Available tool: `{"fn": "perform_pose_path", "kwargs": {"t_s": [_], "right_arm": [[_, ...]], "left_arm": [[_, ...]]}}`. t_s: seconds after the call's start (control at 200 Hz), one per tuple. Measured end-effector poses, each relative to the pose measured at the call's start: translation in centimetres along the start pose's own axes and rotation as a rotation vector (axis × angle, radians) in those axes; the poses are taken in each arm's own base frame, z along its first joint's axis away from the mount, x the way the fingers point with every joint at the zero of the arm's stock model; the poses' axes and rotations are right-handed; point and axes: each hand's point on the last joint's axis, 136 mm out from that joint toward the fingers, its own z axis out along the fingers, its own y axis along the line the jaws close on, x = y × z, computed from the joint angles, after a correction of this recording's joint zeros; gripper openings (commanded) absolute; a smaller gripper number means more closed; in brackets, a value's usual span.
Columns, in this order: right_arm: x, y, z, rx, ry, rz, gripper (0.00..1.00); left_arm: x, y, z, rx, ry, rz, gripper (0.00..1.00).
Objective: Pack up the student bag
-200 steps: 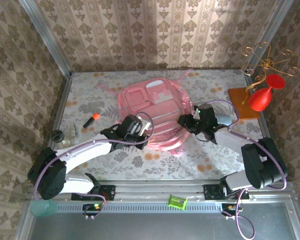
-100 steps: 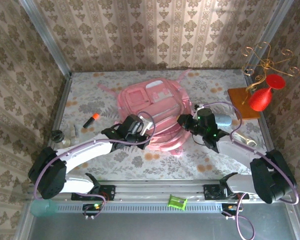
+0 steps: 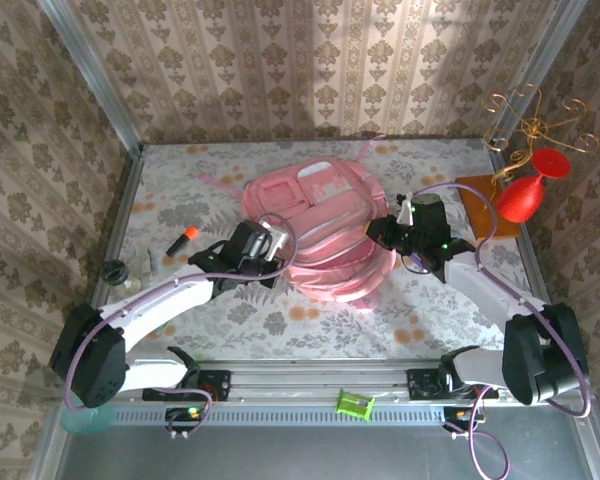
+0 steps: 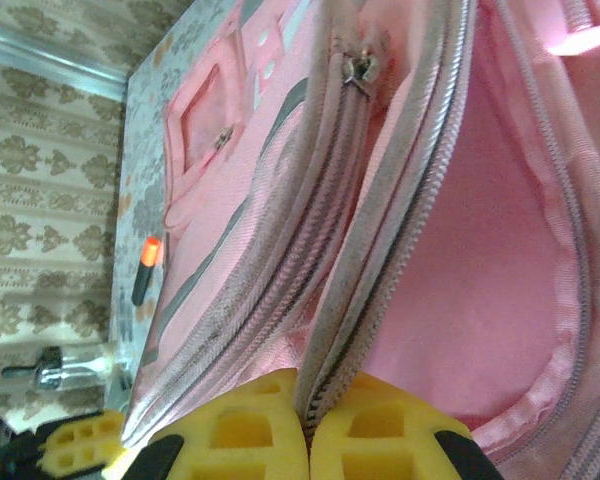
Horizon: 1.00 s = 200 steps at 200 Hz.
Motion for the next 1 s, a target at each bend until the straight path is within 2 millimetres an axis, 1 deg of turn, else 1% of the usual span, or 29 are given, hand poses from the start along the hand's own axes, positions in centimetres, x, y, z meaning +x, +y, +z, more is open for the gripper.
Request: {"fn": "perform_pose_path", "kwargs": {"t_s": [0.18, 0.35, 0.445, 0.58, 0.675, 0.795, 0.88, 1.0], "right_arm": [[0.4, 0.4, 0.2, -0.022, 0.032, -0.004, 0.0], [0.6, 0.3, 0.2, -0.023, 0.043, -0.009, 0.0], [0.5, 0.6, 0.1, -0.033, 0.047, -0.007, 0.0], [0.1, 1.5, 0.0, -0.063, 0.055, 0.002, 0.0], [0.1, 1.8, 0.0, -0.073, 0.061, 0.008, 0.0], [-0.1, 1.8, -0.1, -0.074, 0.06, 0.01, 0.0], [-0.1, 1.8, -0.1, -0.076, 0.061, 0.013, 0.0], [-0.2, 1.8, -0.2, -0.078, 0.066, 0.016, 0.0]], "left_arm": [[-0.5, 2.3, 0.0, -0.044, -0.025, -0.042, 0.0], [-0.9, 3.5, 0.4, -0.053, -0.04, -0.065, 0.0], [-1.0, 4.3, 1.1, -0.061, -0.036, -0.078, 0.0], [-0.7, 5.9, 2.8, -0.086, -0.018, -0.108, 0.0], [-0.9, 7.0, 3.6, -0.096, -0.024, -0.131, 0.0], [-1.6, 8.0, 4.0, -0.105, -0.054, -0.149, 0.0], [-2.2, 9.0, 4.0, -0.114, -0.082, -0.168, 0.0], [-2.6, 9.9, 4.4, -0.111, -0.101, -0.185, 0.0]]}}
